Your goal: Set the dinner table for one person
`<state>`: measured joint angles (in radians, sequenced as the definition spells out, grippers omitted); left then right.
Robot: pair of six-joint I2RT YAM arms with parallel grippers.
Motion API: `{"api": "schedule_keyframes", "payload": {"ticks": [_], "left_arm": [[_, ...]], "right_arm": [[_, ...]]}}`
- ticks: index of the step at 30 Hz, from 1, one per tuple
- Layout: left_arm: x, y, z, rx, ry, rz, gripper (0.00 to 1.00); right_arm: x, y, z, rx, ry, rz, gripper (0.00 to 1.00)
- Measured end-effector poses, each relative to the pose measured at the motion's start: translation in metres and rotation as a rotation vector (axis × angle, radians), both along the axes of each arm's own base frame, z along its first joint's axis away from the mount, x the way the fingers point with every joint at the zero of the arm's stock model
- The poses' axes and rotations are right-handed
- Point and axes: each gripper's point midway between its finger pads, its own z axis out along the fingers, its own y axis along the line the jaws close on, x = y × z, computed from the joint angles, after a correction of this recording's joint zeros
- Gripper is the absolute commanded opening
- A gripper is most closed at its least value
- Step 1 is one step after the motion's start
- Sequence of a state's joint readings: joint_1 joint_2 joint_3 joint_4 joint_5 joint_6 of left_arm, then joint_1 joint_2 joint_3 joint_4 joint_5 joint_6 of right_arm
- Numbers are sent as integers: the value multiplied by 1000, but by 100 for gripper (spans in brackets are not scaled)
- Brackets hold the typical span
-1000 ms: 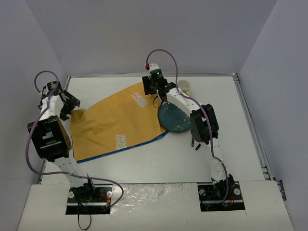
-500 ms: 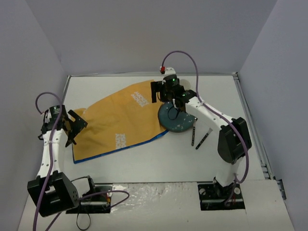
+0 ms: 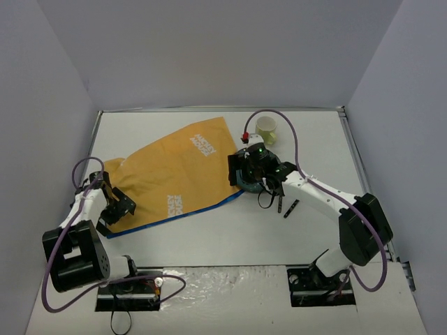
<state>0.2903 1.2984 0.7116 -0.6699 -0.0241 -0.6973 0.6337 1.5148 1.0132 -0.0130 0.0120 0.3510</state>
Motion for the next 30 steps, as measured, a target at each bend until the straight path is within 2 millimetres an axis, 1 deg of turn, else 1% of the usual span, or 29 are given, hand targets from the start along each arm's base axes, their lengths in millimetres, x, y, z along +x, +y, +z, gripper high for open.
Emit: {"api": "schedule_keyframes", "payload": {"ticks": [2,4,7,12,13,14,15,18,21,23,25,27,30], "left_arm": [[-3,-3,-9,-10,31,-2,96],[-3,-5,-12,-16,38,-3,95],[-2,-7,-14,-19,39,-5,84],[4,-10,-15,-30,43,-1,44],[5,-10,-15,-33,43,1,29],[7,-10,-15,-34,42,4,18],[9,-10,-15,-35,41,6,12],[15,-10,-14,-39,39,6,0],[16,-7,-13,-27,51,6,0],[16,0,-12,-2,64,7,0],[15,9,-7,33,79,9,0],[17,23,6,82,80,14,0],[26,50,34,179,24,34,0]], "right_arm": [[-5,-3,-1,2,4,-2,100],[-6,-4,4,13,-8,-3,100],[-6,-4,13,32,-31,-4,100],[-5,-3,21,48,-54,-4,100],[-5,-3,21,49,-55,-4,100],[-5,-3,20,48,-54,-4,99],[-6,-4,19,47,-52,-4,99],[-8,-4,16,45,-43,5,99],[-11,-2,14,48,-36,20,99],[-11,-1,14,52,-34,26,99],[-14,1,14,51,-30,34,98],[-18,5,12,45,-24,44,98],[-29,17,3,31,2,77,98]]}}
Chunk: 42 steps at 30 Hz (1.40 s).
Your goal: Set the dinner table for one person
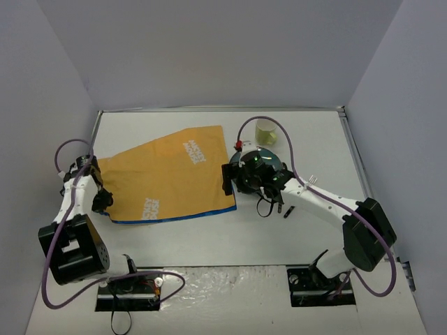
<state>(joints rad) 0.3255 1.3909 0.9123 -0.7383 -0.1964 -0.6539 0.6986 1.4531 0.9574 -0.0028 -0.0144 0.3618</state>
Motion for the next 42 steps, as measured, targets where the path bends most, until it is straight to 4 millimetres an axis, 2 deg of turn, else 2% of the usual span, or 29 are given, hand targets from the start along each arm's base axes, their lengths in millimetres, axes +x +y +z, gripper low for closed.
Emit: {"api": "schedule_keyframes", "payload": {"ticks": [4,7,14,19,25,27,30,32,33,36,37,38,42], "left_arm": [[-7,29,25,88,-53,52,0],[-19,38,25,92,-57,96,0],[-31,18,2,-4,-24,78,0],[-27,15,2,-24,-40,70,0],[-25,13,1,-36,-51,65,0],[-24,13,2,-37,-54,65,0],[-24,13,2,-39,-57,64,0],[-23,12,2,-41,-59,63,0],[-23,12,2,-42,-60,63,0],[-22,11,1,-49,-64,60,0],[-22,10,1,-52,-65,59,0],[-22,10,1,-54,-66,59,0],[-20,6,1,-74,-76,56,0]], "right_arm": [[-19,17,-23,-38,62,52,96],[-30,26,-44,-70,123,59,96],[-42,29,-90,-175,214,29,98],[-52,48,-101,-213,212,59,98],[-46,60,-104,-237,181,44,92],[-43,60,-105,-244,174,33,85],[-41,58,-106,-259,170,26,68],[-41,57,-107,-272,168,26,49],[-41,56,-107,-277,167,27,42],[-42,56,-107,-278,174,39,12],[-43,57,-107,-275,177,45,7],[-44,58,-107,-270,180,53,1],[-46,61,-106,-270,188,82,0]]}}
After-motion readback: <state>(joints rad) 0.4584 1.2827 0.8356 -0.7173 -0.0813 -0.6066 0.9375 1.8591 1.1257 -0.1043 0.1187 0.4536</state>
